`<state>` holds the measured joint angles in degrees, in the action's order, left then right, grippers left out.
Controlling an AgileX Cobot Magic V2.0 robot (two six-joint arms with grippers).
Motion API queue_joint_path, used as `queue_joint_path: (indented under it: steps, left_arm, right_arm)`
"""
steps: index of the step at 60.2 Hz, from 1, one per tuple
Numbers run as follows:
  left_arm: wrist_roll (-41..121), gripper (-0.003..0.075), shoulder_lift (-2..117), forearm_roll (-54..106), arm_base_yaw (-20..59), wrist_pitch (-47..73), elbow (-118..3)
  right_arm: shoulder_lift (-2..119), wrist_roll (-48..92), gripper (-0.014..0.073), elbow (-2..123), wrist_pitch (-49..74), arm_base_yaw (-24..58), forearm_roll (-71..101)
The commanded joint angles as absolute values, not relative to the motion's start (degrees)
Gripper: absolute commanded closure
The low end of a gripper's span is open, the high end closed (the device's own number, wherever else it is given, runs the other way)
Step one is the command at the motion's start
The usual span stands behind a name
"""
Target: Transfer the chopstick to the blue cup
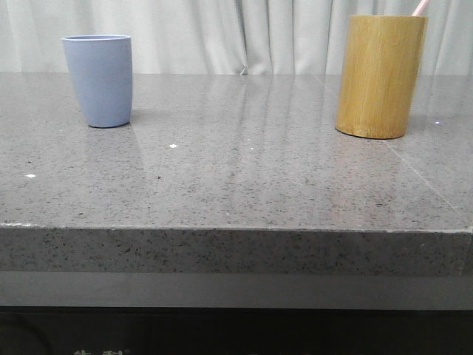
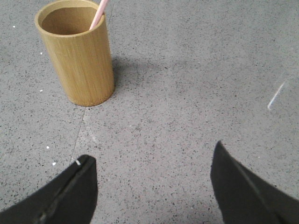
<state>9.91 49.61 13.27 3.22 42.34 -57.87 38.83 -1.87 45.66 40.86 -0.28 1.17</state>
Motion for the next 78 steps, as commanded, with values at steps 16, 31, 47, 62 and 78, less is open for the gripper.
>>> queue_joint_path:
  steps: [16, 31, 47, 62, 78]
  left_arm:
    - [11.3, 0.0282, 67.1, 14.0, 8.4, 39.5, -73.0]
    - [11.3, 0.0283, 81.2, 11.2, 10.9, 46.9, -85.9]
    - [10.6, 0.0283, 94.8, 9.7, 10.9, 56.8, -100.1]
    - [10.5, 0.032, 102.2, 8.9, 10.9, 58.1, -107.8]
    - [9.4, 0.0321, 107.1, 8.8, 10.9, 58.5, -110.9]
  right_arm:
    - [39.3, -1.3, 0.0066, 47.7, 37.0, -0.2, 0.5]
    - [39.3, -1.3, 0.0066, 47.7, 37.0, -0.2, 0.5]
    - [39.3, -1.3, 0.0066, 47.7, 37.0, -0.2, 0.5]
    - [39.3, -1.3, 0.0066, 47.7, 37.0, -0.2, 0.5]
    - [39.3, -1.3, 0.0066, 47.7, 37.0, -0.2, 0.5]
